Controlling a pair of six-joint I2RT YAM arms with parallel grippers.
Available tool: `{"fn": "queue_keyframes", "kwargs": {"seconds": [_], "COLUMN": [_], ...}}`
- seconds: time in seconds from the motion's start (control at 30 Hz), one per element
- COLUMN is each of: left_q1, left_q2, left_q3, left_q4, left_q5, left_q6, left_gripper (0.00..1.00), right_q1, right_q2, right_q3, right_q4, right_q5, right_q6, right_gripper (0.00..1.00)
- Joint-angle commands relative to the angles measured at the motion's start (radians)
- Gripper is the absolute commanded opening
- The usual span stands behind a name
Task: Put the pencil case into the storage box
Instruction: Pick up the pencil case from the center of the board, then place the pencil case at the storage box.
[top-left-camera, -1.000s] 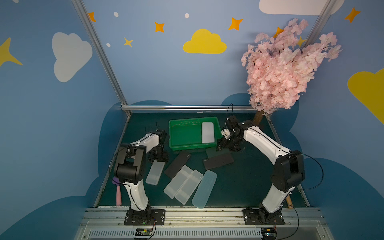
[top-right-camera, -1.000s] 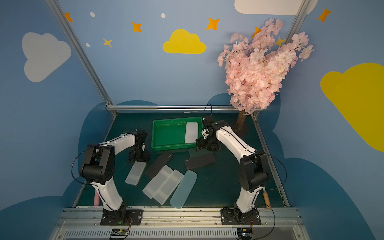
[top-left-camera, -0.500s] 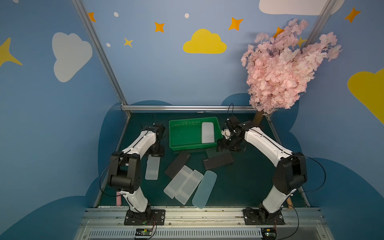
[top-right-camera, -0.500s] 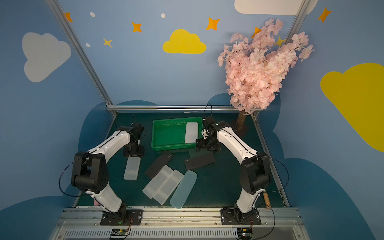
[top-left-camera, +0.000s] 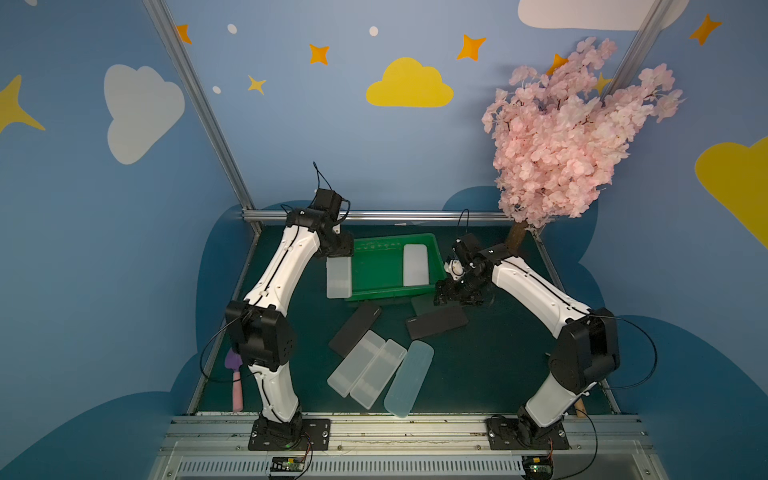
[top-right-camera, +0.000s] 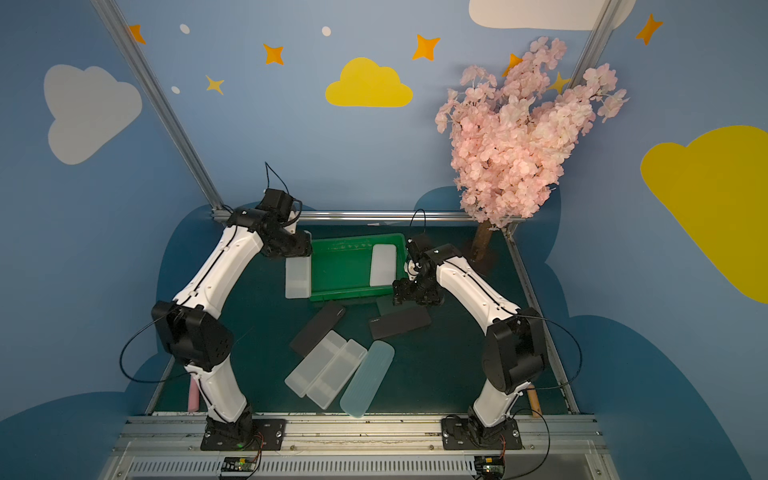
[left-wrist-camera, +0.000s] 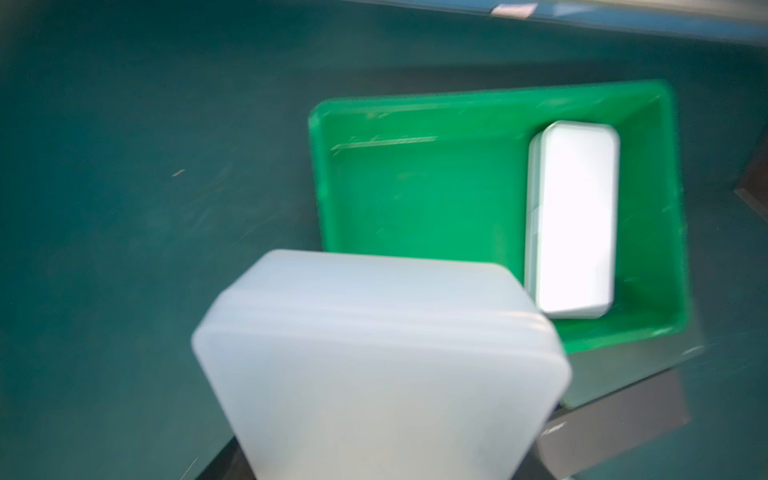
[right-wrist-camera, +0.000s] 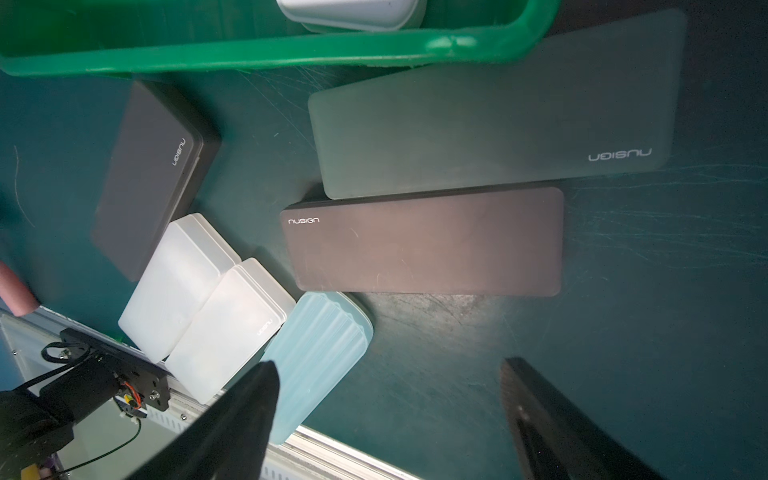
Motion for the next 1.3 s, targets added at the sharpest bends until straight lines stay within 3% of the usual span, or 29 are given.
{"fn": "queue_keyframes", "kwargs": {"seconds": [0.0,0.27,0.87,1.1,1.27], "left_q1": [-0.033,-0.088,-0.109,-0.109,-0.107], "left_q2": [0.140,0.541,0.716,0.766,0.776], "left_q3": [0.160,0.718,0.669,0.659,0.641], "left_q4": [0.015,-0.091,-0.074,-0.069,-0.039], "left_q5": [0.043,-0.010,0.028,0.078,0.113], "left_q6": [-0.029,-0.021,-0.055,-0.099,-0.128], "left_gripper": [0.62,0.62,0.63,0.77,0.81], "right_q1": [-0.009,-0.020,-0.022,-0.023,-0.025], "right_q2": [-0.040,-0.035,-0.059,-0.048,-0.050], "right_q3": [-0.005,0.004,-0.089,-0.089,-0.092], "right_q4": [-0.009,-0.012,0.021,0.021,0.020], "right_q5": [-0.005,0.005,-0.002,-0.012,-0.017], "right_q6": [0.006,0.018,0.044,0.049,0.053], "right_gripper": [0.88,0.87,0.87,0.87,0.87]}}
